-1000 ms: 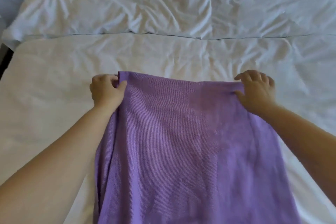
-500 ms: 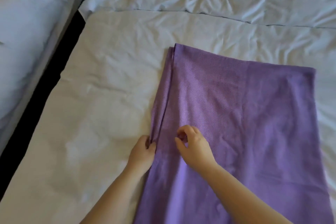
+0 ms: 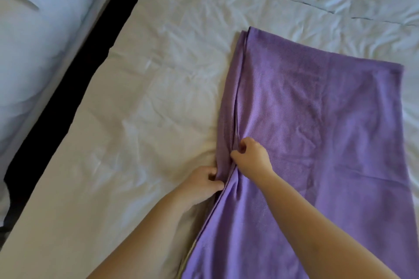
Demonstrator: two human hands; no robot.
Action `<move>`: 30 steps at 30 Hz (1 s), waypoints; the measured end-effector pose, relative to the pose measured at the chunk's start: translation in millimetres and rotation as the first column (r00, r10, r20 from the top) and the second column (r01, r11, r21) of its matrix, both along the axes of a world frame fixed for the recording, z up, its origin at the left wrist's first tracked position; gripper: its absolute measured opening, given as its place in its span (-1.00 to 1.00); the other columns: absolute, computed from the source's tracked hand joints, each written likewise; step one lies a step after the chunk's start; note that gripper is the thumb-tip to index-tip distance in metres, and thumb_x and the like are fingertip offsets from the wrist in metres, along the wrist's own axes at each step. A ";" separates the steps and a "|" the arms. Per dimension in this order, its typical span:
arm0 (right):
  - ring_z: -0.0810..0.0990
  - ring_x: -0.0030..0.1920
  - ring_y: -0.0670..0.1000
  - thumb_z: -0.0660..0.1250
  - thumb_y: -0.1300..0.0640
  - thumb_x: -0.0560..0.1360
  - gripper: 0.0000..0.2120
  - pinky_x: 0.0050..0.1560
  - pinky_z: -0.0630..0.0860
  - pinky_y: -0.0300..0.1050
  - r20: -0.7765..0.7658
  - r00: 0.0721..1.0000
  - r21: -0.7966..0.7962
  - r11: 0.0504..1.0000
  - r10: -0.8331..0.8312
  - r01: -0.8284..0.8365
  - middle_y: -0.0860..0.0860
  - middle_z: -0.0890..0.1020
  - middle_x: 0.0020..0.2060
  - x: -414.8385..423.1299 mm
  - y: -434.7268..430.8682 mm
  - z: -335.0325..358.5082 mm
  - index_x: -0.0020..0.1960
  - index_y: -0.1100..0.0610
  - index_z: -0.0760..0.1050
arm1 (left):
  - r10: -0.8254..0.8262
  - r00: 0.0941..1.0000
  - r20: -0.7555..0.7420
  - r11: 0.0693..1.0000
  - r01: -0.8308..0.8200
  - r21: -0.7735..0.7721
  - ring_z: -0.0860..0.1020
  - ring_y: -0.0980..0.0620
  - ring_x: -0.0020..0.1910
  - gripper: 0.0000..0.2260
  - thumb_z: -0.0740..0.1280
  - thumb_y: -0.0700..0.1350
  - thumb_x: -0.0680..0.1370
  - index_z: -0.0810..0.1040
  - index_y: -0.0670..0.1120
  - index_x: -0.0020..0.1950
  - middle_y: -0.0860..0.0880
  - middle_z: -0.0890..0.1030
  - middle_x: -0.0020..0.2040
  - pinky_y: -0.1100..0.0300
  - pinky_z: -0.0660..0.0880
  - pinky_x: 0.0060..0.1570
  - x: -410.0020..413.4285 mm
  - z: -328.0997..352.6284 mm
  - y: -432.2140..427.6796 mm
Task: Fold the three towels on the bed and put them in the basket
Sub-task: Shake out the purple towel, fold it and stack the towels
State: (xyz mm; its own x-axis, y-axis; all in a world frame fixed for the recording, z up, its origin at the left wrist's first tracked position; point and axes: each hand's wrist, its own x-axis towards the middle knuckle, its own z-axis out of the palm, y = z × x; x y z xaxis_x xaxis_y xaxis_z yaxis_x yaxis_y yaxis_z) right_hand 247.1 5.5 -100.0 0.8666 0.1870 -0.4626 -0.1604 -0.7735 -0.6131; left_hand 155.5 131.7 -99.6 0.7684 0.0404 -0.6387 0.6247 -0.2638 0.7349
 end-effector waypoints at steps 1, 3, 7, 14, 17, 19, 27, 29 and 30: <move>0.46 -0.19 0.07 0.29 0.15 0.45 -0.92 -0.28 0.28 -0.13 0.027 0.999 0.022 0.999 -0.038 0.037 -0.07 0.46 -0.32 -1.1 -2.6 0.4 -0.10 0.15 0.41 | 0.080 0.995 0.059 0.994 -0.084 0.066 0.38 0.20 -0.41 -0.81 0.31 -0.32 0.42 0.60 -0.10 -0.34 0.11 0.49 -0.44 0.24 0.30 -0.35 -7.3 -2.1 2.0; 0.47 -0.19 0.03 0.27 0.18 0.49 -0.96 -0.27 0.28 -0.17 0.059 0.987 0.105 0.984 -0.150 0.143 -0.09 0.49 -0.31 -5.2 -10.1 3.1 -0.09 0.13 0.42 | 0.236 0.953 0.188 0.943 -0.271 0.192 0.38 0.17 -0.40 -0.90 0.34 -0.29 0.42 0.61 -0.17 -0.27 0.03 0.50 -0.42 0.24 0.29 -0.37 -21.2 -5.8 9.3; 0.52 -0.05 0.03 0.29 0.15 0.51 -0.85 -0.06 0.41 -0.16 -0.048 0.983 0.199 0.963 -0.175 0.181 -0.01 0.55 -0.10 -20.4 -11.4 7.0 0.08 0.10 0.44 | 0.215 0.975 0.056 0.963 -0.221 0.151 0.38 0.11 -0.40 -0.81 0.38 -0.17 0.45 0.50 -0.11 -0.36 0.07 0.42 -0.45 0.25 0.26 -0.37 -45.0 -14.6 16.4; 0.58 0.05 -0.05 0.27 0.18 0.56 -0.81 0.07 0.53 -0.18 -0.427 0.903 0.448 0.877 0.038 0.174 -0.03 0.59 0.05 -56.6 11.2 6.6 0.16 0.02 0.49 | 0.325 0.944 0.065 0.930 -0.331 0.158 0.43 0.04 -0.33 -0.76 0.38 -0.07 0.52 0.51 -0.11 -0.31 0.00 0.48 -0.41 0.18 0.32 -0.30 -80.8 -16.0 21.5; 0.56 -0.10 -0.12 0.27 0.17 0.54 -0.83 -0.12 0.45 -0.31 -0.280 0.960 0.376 0.917 -0.020 0.129 -0.08 0.61 -0.03 -80.4 3.6 -1.5 0.10 0.01 0.51 | 0.099 0.991 -0.085 0.995 -0.097 0.034 0.45 0.19 -0.43 -0.79 0.42 -0.05 0.49 0.60 -0.15 -0.27 0.09 0.52 -0.45 0.28 0.35 -0.37 -106.5 -14.0 9.1; 0.57 -0.12 -0.15 0.27 0.20 0.54 -0.83 -0.21 0.44 -0.41 -0.209 0.976 0.373 0.919 -0.053 0.130 -0.07 0.62 -0.08 -97.4 -5.2 -5.3 0.04 -0.03 0.51 | 0.116 0.986 -0.120 0.992 -0.110 0.055 0.40 0.21 -0.48 -0.76 0.44 -0.04 0.48 0.58 -0.15 -0.31 0.10 0.48 -0.49 0.29 0.31 -0.41 -116.4 -11.9 12.5; 0.46 0.15 0.00 0.35 0.17 0.50 -0.69 0.22 0.34 -0.19 0.153 0.955 0.164 0.947 0.253 -0.277 -0.10 0.52 0.13 -166.1 -35.2 -7.4 0.23 0.07 0.47 | 0.204 0.970 -0.134 0.979 -0.204 0.013 0.39 0.16 -0.42 -0.81 0.33 -0.18 0.53 0.54 -0.06 -0.29 0.06 0.48 -0.41 0.26 0.32 -0.37 -167.0 -0.6 9.0; 0.42 0.22 0.01 0.37 0.12 0.49 -0.64 0.28 0.27 -0.19 0.210 0.913 0.117 0.918 0.351 -0.380 -0.09 0.49 0.22 -185.5 -38.1 -7.8 0.28 0.07 0.46 | 0.101 0.981 -0.168 0.995 -0.100 0.011 0.41 0.11 -0.40 -0.83 0.27 -0.30 0.47 0.54 -0.05 -0.21 0.02 0.49 -0.37 0.23 0.34 -0.37 -180.6 0.6 9.2; 0.41 0.25 0.01 0.37 0.10 0.49 -0.62 0.31 0.26 -0.16 0.221 0.896 0.098 0.906 0.384 -0.412 -0.09 0.48 0.26 -195.0 -39.8 -8.2 0.29 0.06 0.45 | 0.094 0.982 -0.162 0.994 -0.085 0.065 0.42 0.10 -0.38 -0.83 0.27 -0.32 0.44 0.53 -0.05 -0.21 0.04 0.49 -0.38 0.26 0.34 -0.39 -187.4 -0.2 11.2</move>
State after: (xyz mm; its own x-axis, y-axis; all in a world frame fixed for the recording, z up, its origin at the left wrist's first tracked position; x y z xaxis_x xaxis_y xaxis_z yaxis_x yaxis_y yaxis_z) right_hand 52.1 -34.3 -108.3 0.7748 0.5851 -0.2395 0.2746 -0.6527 -0.7061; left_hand -31.9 142.9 -99.8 0.6444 0.1448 -0.7509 0.7590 -0.2403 0.6051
